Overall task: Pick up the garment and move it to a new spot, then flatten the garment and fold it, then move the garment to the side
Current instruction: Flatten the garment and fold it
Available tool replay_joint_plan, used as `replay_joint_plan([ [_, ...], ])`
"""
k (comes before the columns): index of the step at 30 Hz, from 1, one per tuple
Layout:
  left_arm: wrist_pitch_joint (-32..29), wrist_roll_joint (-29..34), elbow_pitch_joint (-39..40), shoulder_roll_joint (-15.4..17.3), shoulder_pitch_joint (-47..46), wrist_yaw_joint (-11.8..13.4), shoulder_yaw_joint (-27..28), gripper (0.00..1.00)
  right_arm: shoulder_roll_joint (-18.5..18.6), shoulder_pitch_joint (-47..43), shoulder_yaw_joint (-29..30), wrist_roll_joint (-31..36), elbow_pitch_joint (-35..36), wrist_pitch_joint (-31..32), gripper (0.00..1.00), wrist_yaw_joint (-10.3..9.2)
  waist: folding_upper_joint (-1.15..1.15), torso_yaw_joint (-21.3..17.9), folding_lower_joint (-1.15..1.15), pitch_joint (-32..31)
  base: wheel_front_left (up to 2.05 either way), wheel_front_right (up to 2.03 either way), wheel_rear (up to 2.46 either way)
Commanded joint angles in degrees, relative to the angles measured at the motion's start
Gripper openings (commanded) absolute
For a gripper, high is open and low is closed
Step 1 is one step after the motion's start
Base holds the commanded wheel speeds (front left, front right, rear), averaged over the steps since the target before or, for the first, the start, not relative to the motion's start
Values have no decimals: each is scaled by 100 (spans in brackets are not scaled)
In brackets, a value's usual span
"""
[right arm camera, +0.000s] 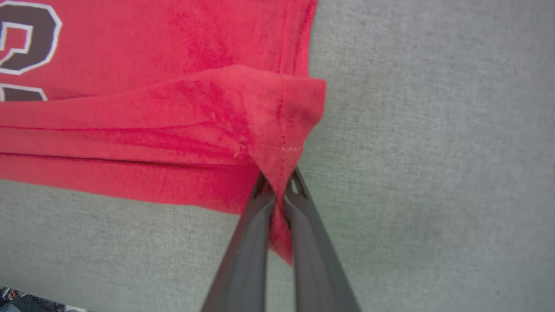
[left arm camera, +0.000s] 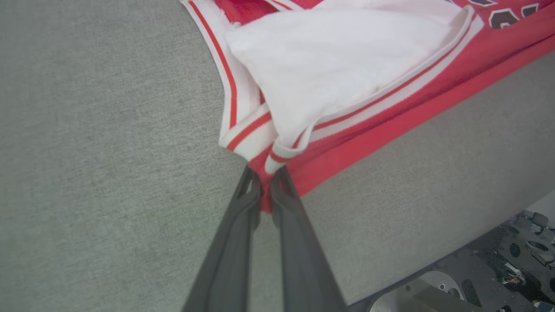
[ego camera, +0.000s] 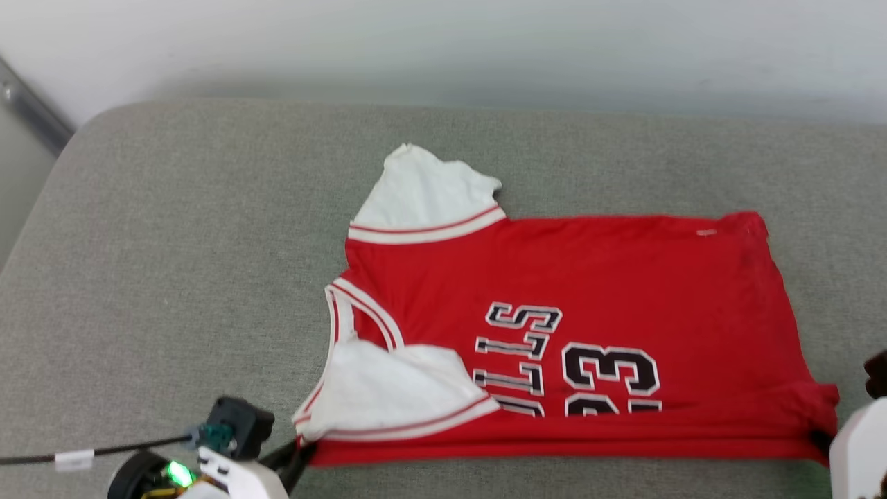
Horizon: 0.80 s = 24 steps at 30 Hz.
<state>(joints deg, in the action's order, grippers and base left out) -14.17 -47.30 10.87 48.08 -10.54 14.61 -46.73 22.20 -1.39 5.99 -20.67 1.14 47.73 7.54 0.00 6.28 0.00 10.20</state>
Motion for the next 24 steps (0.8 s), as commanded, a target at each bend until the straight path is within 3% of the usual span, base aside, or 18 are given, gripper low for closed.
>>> replay_joint_plan([
  [1,-24,-60,7,85,154,67,-24,0,120,-219,87,-33,144,81,0,-10,0,-43,0,-95,0,0,0],
  [5,58,-231,59,39,458,83,-84,0,242,-649,233,-130,531,323,0,-11,0,-88,0,-155,0,0,0],
  [13,200,-326,-273,-243,655,-95,-267,0,-21,-929,266,-306,573,567,0,-9,0,-129,0,-155,0,0,0],
  [14,253,-350,-321,-313,648,-122,-253,30,-60,-899,269,-313,517,539,0,-9,0,-128,0,-151,0,0,0],
  [15,300,-370,-380,-355,630,-151,-248,68,-93,-863,271,-310,460,520,0,-9,0,-127,0,-147,0,0,0],
  [16,330,-356,-436,-381,600,-197,-260,92,-120,-813,271,-295,416,464,4,-8,0,-124,0,-144,0,0,0],
  [17,361,-338,-484,-416,571,-231,-275,100,-155,-758,292,-272,363,400,100,-8,0,-120,0,-147,0,0,0],
  [24,970,-206,-815,-613,414,-357,-105,100,-177,-556,104,-390,336,-115,100,-7,0,-108,0,-365,0,0,0],
])
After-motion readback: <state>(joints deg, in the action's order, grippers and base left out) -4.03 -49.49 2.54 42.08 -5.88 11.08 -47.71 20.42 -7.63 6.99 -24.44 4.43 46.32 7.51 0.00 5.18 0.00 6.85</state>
